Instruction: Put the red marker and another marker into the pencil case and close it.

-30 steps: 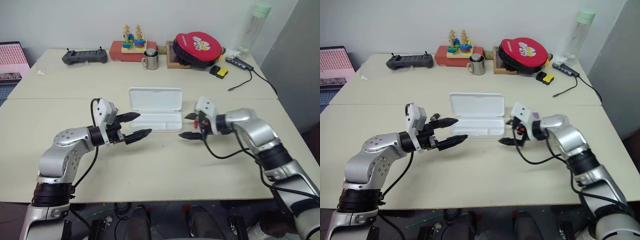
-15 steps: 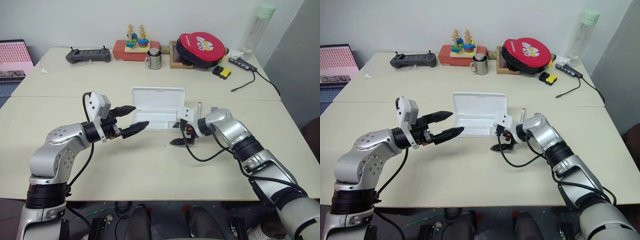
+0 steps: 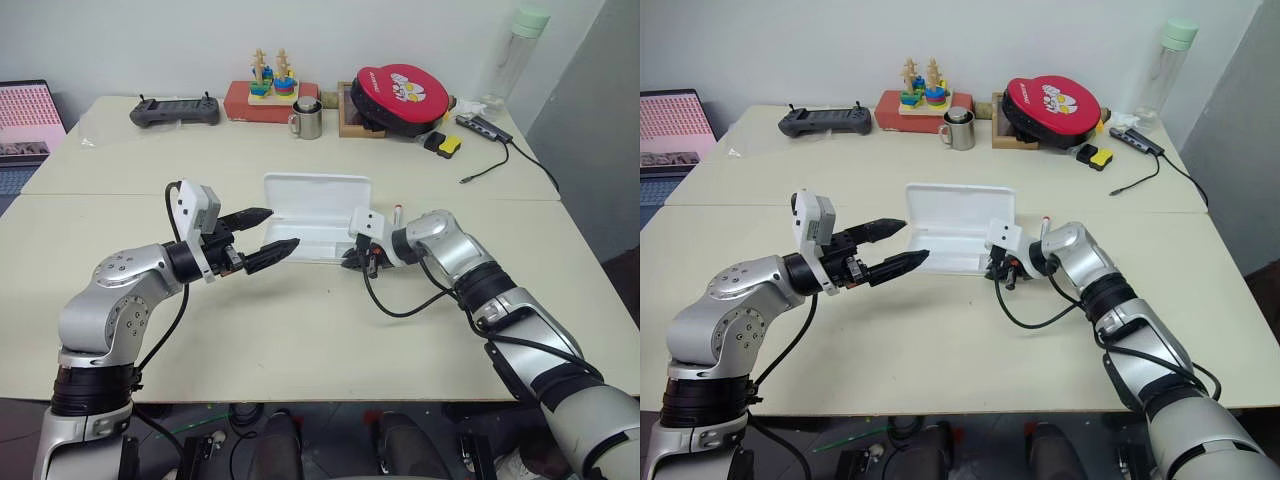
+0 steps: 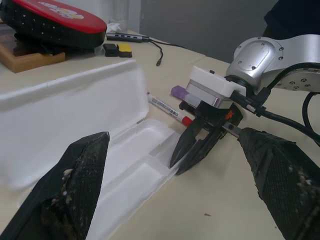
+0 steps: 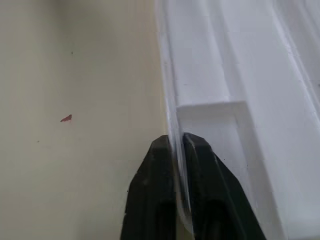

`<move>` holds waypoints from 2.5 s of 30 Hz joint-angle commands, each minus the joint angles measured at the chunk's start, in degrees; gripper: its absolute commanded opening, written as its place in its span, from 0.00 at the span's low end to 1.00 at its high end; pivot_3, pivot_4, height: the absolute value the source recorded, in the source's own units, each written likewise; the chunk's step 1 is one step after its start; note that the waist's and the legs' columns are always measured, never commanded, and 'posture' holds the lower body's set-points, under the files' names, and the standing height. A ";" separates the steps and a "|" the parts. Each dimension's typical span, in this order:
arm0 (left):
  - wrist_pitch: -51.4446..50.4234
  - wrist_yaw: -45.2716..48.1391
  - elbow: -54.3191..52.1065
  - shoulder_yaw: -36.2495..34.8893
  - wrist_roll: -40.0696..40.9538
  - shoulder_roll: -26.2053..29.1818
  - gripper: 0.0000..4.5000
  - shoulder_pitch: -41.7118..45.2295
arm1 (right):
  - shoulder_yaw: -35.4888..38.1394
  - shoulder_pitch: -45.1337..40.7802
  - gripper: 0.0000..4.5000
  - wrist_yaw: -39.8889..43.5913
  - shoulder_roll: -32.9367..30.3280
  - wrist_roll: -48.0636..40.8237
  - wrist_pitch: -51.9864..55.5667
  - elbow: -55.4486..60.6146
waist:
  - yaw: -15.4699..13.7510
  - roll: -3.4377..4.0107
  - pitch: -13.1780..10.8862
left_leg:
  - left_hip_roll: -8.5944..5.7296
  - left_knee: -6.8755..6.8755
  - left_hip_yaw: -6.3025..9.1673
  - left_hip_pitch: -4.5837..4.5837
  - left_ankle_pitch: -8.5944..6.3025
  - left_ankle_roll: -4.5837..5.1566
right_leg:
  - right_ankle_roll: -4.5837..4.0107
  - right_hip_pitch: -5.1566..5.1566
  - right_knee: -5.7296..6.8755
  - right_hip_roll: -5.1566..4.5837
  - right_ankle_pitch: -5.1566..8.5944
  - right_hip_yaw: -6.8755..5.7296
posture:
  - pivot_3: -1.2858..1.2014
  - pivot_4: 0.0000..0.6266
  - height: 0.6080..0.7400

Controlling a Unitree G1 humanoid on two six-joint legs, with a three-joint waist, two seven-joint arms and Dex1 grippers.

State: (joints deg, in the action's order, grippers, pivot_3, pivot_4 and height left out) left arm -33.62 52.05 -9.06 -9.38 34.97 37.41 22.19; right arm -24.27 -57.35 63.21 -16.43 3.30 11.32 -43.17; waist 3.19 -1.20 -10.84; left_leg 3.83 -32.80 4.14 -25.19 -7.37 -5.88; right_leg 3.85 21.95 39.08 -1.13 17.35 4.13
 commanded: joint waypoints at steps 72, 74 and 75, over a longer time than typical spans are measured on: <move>5.44 6.69 5.14 8.33 -4.01 -4.39 1.00 10.27 | 25.88 16.96 0.49 -50.94 7.48 -5.41 32.79 28.22 | -0.27 -0.01 0.01 | -0.03 -0.04 0.01 -0.12 0.02 0.02 | 0.01 0.06 -0.01 -0.01 -0.08 0.04 | 0.52 0.24 1.00; 5.49 6.69 5.26 8.32 -4.06 -4.47 1.00 10.35 | 26.23 16.95 0.38 -51.14 7.79 -5.81 32.86 28.30 | -0.28 -0.01 0.01 | -0.03 -0.04 0.01 -0.12 0.02 0.02 | 0.00 0.06 -0.02 -0.01 -0.09 0.04 | 0.52 0.24 1.00; 5.55 6.69 5.42 8.29 -4.12 -4.54 1.00 10.38 | 26.30 16.93 0.34 -51.21 7.83 -5.91 32.88 28.30 | -0.27 -0.01 0.01 | -0.04 -0.04 0.01 -0.13 0.02 0.02 | 0.00 0.06 -0.02 -0.01 -0.09 0.04 | 0.52 0.24 1.00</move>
State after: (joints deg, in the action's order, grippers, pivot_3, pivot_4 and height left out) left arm -29.28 58.89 -3.31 -0.37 30.96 32.94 31.59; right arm 0.75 -39.49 12.86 -8.49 -2.00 44.32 -14.93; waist 2.92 -1.21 -10.83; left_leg 3.80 -32.85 4.15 -25.31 -7.35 -5.86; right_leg 3.83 22.01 39.05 -1.14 17.25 4.16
